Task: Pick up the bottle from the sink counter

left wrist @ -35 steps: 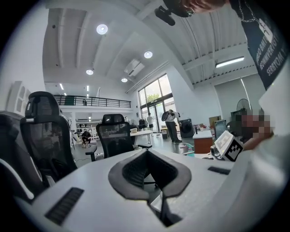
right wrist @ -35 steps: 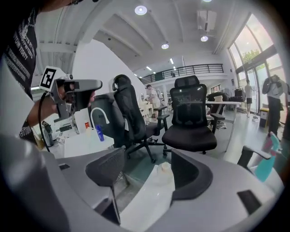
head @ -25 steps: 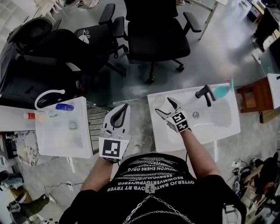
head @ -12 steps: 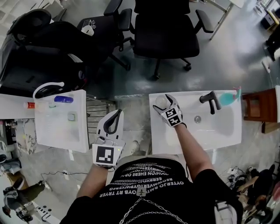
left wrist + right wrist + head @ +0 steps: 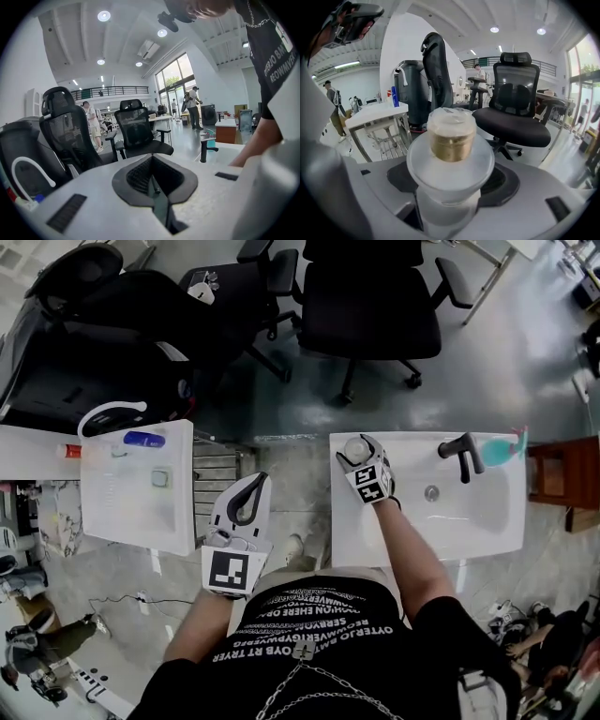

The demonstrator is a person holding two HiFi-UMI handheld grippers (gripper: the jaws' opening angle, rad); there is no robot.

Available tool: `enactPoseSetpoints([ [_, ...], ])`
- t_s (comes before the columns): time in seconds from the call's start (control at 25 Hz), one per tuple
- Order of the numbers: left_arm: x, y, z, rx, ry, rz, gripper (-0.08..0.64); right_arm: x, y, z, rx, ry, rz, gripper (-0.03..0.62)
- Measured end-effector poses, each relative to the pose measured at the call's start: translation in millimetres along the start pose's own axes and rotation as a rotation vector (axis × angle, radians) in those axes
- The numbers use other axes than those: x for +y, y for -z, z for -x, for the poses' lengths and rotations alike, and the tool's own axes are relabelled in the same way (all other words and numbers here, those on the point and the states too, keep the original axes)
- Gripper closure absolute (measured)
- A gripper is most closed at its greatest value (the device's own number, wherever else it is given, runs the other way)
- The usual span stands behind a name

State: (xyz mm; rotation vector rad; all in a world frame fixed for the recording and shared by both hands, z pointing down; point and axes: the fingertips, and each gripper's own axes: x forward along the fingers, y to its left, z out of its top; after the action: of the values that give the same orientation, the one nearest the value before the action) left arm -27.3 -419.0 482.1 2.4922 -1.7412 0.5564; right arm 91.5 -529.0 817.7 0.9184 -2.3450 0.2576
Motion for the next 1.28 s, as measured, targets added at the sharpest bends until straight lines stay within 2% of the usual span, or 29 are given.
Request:
enactPoseSetpoints([
  [0.24, 5, -3, 19, -0.017, 0.009, -0.012, 0.555, 5, 6, 13, 0.023, -0.012, -0.044, 0.261],
  [0.48, 11, 1, 36, -0.029, 0.041, -0.002, 0.555, 21, -6, 74, 0.002, 0.002, -0.117, 0.261],
  [0.64, 9, -5, 47, -0.072, 0.08, -0.001, 0.555, 32, -15, 118, 0.005, 0.026, -0.129, 0.259],
  [0.92, 5, -16, 72, -0.146, 0.169, -0.006, 0.555, 57, -40, 186, 0.006, 0.109, -0.14, 0.259],
  [1.28, -2, -11, 112, -0.191, 0.281, -0.033, 0.555, 96, -65, 242, -0.01, 0.214, -0.166, 0.259],
])
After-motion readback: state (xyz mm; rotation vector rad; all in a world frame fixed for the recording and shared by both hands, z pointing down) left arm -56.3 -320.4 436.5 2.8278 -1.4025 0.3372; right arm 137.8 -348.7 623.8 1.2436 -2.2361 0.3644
